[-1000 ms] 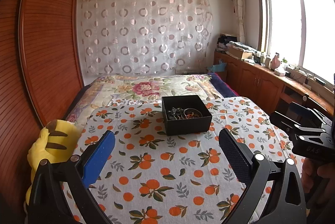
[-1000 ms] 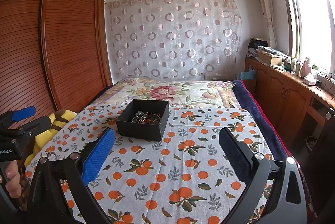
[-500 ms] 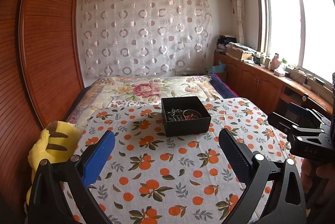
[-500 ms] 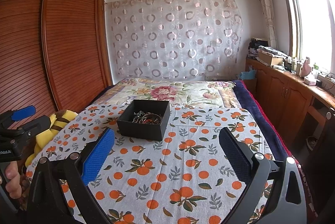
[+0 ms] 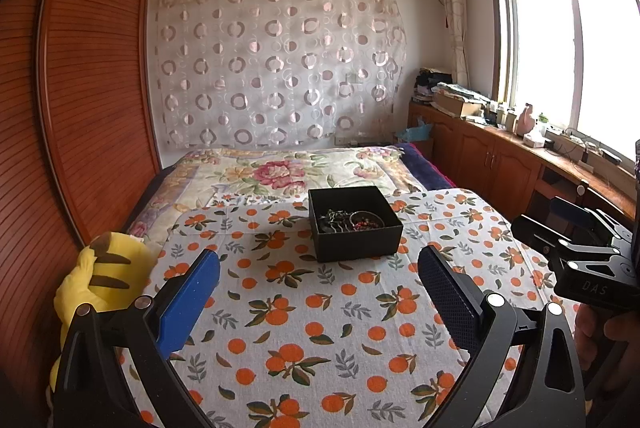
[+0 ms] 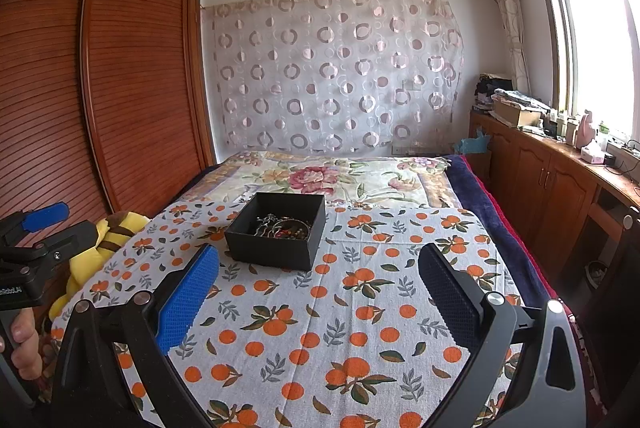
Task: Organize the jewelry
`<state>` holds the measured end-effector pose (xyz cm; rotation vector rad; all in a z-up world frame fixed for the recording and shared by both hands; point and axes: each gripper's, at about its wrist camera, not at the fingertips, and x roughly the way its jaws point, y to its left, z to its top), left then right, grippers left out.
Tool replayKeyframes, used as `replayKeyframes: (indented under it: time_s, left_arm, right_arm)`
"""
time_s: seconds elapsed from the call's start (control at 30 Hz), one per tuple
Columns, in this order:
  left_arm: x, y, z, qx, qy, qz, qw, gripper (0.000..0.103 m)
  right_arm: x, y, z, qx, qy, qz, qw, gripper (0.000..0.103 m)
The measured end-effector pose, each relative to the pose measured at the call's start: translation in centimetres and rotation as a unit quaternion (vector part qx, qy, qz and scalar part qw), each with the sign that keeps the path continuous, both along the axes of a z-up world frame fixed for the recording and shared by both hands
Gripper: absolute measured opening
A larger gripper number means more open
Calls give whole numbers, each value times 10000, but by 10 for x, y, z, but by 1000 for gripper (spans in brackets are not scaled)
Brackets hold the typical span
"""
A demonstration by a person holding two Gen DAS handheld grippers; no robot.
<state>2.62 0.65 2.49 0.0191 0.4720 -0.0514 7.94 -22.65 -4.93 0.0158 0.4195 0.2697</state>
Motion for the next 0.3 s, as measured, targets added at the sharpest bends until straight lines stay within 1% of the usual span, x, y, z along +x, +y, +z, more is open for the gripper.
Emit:
replayKeyframes:
  time_s: [0.3]
  left_arm:
    - [0,0,-1,-1,-3,3,10000,96]
  right_arm:
    - [0,-1,-1,8,-2,2,10000,100]
